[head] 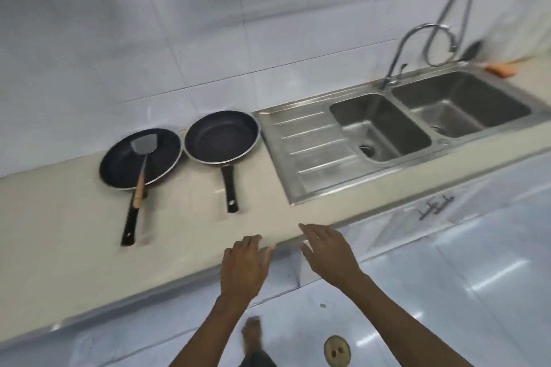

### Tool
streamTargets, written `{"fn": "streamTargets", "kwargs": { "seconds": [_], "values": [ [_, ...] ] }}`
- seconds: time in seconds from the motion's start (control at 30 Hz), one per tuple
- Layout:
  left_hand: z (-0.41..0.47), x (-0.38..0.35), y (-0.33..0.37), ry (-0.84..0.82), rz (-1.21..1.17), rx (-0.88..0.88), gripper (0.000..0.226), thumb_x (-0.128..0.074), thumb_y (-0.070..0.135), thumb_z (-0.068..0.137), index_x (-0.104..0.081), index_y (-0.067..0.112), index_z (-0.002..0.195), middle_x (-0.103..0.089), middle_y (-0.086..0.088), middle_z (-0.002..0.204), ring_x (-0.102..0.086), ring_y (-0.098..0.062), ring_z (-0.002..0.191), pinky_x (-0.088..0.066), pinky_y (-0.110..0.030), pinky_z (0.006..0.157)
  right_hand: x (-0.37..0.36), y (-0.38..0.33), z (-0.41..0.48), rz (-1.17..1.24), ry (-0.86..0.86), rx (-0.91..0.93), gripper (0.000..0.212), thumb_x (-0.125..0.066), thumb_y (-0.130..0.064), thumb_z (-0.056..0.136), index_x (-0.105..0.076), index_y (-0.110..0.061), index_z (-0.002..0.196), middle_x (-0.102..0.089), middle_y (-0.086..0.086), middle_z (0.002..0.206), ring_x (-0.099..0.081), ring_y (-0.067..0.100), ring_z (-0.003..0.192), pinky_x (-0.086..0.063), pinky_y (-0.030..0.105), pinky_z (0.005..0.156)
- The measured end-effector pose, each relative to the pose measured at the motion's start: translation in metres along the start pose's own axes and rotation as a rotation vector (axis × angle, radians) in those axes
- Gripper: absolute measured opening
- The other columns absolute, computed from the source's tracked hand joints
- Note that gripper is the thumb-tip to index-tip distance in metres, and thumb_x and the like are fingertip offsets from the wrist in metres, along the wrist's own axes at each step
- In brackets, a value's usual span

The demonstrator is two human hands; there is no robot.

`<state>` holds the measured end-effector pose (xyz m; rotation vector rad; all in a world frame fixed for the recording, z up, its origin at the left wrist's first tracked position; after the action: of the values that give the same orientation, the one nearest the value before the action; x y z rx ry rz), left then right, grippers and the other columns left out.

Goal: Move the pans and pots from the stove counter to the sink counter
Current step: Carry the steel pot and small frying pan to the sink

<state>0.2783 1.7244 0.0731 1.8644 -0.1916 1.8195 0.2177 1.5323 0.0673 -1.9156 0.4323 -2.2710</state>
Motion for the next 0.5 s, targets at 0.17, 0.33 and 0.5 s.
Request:
{"fn": "streamTargets", "kwargs": {
  "seconds": [0.17, 0.33, 0.5],
  "values": [
    [0.028, -0.032, 0.16, -0.034, 0.069, -0.401, 0.066, -0.035, 0.059, 0.099, -0.066, 0.014, 0.136, -0.058, -0.01, 0.15, -0.055, -0.029, 0.138, -0.046, -0.051, 0.111, 0.063, 0.11, -0.064, -0.214, 0.045, -0.127, 0.057, -0.042, -0.048, 0.099, -0.058, -0.015, 0.142, -0.063, 0.009, 0.14, -0.057, 0.036, 0.13, -0.045, 0.056, 0.107],
    [0.051, -0.068, 0.309, -0.084, 0.055, -0.718, 0.065, -0.041, 0.06, 0.1, -0.059, 0.015, 0.144, -0.052, -0.009, 0.156, -0.048, -0.028, 0.144, -0.04, -0.049, 0.116, 0.121, 0.225, -0.132, -0.263, 0.036, -0.411, 0.059, -0.04, -0.051, 0.101, -0.052, -0.017, 0.147, -0.054, 0.009, 0.15, -0.048, 0.037, 0.139, -0.038, 0.059, 0.112],
    [0.082, -0.098, 0.454, -0.129, 0.04, -0.897, 0.071, -0.032, 0.062, 0.1, -0.055, 0.015, 0.147, -0.05, -0.009, 0.156, -0.044, -0.029, 0.146, -0.041, -0.053, 0.117, 0.179, 0.337, -0.178, -0.272, 0.047, -0.665, 0.063, -0.032, -0.053, 0.101, -0.049, -0.017, 0.15, -0.05, 0.009, 0.154, -0.042, 0.035, 0.144, -0.035, 0.059, 0.114]
  ]
}}
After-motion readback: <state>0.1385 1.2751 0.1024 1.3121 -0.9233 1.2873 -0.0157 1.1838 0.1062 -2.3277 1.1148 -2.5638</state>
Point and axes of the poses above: each hand's wrist, its own z-axis towards the middle knuckle, its own x-axis out of the back of the hand, y = z × x, the point moved 5 cm from there along z, towards the middle knuckle
